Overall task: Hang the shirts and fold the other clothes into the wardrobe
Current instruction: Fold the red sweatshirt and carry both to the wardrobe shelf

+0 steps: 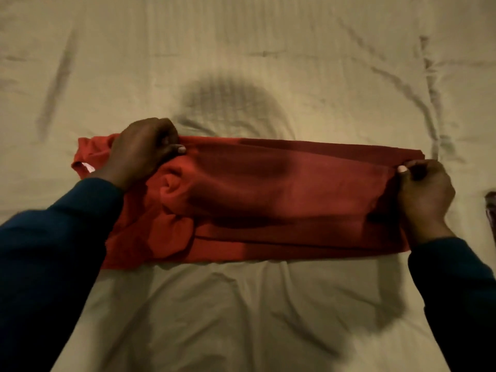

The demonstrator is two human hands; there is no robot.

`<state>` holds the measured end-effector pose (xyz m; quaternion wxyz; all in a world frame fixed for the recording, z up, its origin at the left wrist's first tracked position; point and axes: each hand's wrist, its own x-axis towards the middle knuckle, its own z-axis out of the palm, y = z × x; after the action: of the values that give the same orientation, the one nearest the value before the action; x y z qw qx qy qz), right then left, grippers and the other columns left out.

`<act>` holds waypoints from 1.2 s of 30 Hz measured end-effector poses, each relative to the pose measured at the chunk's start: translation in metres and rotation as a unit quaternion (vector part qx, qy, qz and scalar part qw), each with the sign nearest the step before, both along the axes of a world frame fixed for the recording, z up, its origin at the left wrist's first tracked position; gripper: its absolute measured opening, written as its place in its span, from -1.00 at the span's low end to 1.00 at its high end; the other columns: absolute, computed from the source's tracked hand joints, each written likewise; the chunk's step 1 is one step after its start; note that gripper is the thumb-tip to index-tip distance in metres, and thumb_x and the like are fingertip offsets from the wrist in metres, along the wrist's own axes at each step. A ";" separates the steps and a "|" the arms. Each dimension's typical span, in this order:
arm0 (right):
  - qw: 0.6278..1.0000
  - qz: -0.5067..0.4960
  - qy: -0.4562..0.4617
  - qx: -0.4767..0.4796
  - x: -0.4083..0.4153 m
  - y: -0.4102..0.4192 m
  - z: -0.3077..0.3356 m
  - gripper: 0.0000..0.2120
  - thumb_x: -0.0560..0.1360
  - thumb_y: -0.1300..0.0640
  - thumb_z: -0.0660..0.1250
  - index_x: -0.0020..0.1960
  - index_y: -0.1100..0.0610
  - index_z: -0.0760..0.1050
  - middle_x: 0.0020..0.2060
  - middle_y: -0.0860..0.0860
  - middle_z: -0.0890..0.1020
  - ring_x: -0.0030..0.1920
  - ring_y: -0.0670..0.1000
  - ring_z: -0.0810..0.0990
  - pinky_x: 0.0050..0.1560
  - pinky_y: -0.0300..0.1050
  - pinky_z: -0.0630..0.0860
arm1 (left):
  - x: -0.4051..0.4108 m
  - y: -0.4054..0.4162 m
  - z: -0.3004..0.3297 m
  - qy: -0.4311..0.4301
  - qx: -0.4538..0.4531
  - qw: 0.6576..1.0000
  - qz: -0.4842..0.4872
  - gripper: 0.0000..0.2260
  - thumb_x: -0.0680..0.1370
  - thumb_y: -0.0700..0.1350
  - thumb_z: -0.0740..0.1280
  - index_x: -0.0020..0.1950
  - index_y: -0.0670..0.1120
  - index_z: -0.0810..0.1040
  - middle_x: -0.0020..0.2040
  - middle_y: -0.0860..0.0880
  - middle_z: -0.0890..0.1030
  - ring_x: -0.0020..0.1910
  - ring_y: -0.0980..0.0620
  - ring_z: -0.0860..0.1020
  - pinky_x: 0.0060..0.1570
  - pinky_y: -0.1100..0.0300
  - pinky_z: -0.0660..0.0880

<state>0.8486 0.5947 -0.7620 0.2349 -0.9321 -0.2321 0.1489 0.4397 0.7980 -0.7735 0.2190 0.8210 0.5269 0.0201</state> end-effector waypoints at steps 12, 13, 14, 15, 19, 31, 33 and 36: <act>0.904 0.402 -0.117 -0.089 -0.114 0.011 -0.045 -0.46 0.67 -0.09 -0.17 0.63 -0.02 -0.06 0.61 -0.08 -0.04 0.61 -0.02 -0.11 0.58 0.10 -0.11 | 0.099 -0.134 -0.041 0.027 0.110 0.994 0.002 -0.52 0.69 0.08 0.00 0.60 0.00 0.22 0.62 -0.01 0.17 0.61 -0.03 0.09 0.56 -0.01 -0.01; 0.913 0.362 -0.156 -0.104 -0.085 0.000 -0.050 -0.45 0.67 -0.10 -0.17 0.63 0.00 -0.04 0.62 -0.06 0.00 0.61 0.01 -0.07 0.58 0.13 -0.08 | 0.085 -0.133 -0.045 0.038 0.133 0.990 0.021 -0.52 0.69 0.08 0.01 0.61 0.01 0.21 0.62 0.00 0.16 0.61 -0.05 0.09 0.56 -0.03 0.00; 0.924 0.318 -0.177 -0.117 -0.057 -0.010 -0.051 -0.45 0.67 -0.09 -0.16 0.63 0.03 -0.03 0.61 -0.03 0.03 0.61 0.03 -0.06 0.58 0.15 -0.06 | 0.074 -0.130 -0.045 0.042 0.141 0.988 0.043 -0.52 0.69 0.08 0.02 0.61 0.02 0.21 0.62 0.00 0.16 0.61 -0.07 0.09 0.55 -0.04 0.01; 0.931 0.294 -0.176 -0.129 -0.035 -0.019 -0.051 -0.45 0.67 -0.08 -0.15 0.63 0.04 -0.03 0.61 -0.02 0.04 0.61 0.03 -0.05 0.58 0.14 -0.06 | 0.066 -0.128 -0.045 0.046 0.140 0.987 0.063 -0.52 0.69 0.09 0.01 0.61 0.01 0.20 0.62 -0.01 0.16 0.61 -0.09 0.10 0.55 -0.05 0.01; 0.923 0.310 -0.198 -0.111 -0.018 -0.025 -0.062 -0.46 0.67 -0.04 -0.11 0.63 0.05 -0.01 0.62 -0.04 0.04 0.61 0.00 -0.05 0.58 0.12 -0.06 | 0.064 -0.126 -0.049 0.040 0.143 0.985 0.086 -0.50 0.67 0.07 0.05 0.61 -0.01 0.21 0.62 -0.03 0.17 0.60 -0.14 0.10 0.54 -0.09 0.02; 0.921 0.320 -0.194 -0.105 -0.019 -0.024 -0.066 -0.45 0.67 -0.05 -0.10 0.63 0.07 -0.01 0.61 -0.01 0.06 0.61 0.00 -0.03 0.58 0.13 -0.04 | 0.004 -0.113 -0.053 0.008 0.150 0.972 0.178 -0.50 0.69 -0.03 -0.02 0.62 -0.15 0.13 0.63 -0.10 0.11 0.62 -0.05 0.04 0.58 -0.10 -0.06; 0.920 0.321 -0.199 -0.106 -0.019 -0.024 -0.065 -0.44 0.67 -0.05 -0.11 0.63 0.08 0.00 0.61 -0.01 0.06 0.61 0.01 -0.03 0.58 0.14 -0.03 | 0.011 -0.112 -0.046 0.026 0.155 0.966 0.207 -0.49 0.67 -0.04 0.00 0.60 -0.18 0.17 0.62 -0.14 0.15 0.61 -0.09 0.07 0.57 -0.11 -0.05; 0.925 0.324 -0.175 -0.099 -0.020 -0.020 -0.059 -0.43 0.66 -0.08 -0.13 0.63 0.06 -0.01 0.62 -0.02 0.04 0.61 -0.01 -0.06 0.58 0.14 -0.08 | 0.046 -0.117 -0.025 0.019 0.176 0.954 0.242 -0.49 0.65 -0.09 0.04 0.59 -0.23 0.18 0.61 -0.20 0.14 0.61 -0.16 0.05 0.57 -0.08 -0.09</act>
<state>0.8282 0.5745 -0.8210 0.0358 -0.8361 -0.5424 0.0741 0.4855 0.6812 -0.7987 0.0494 0.6945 0.7019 0.1498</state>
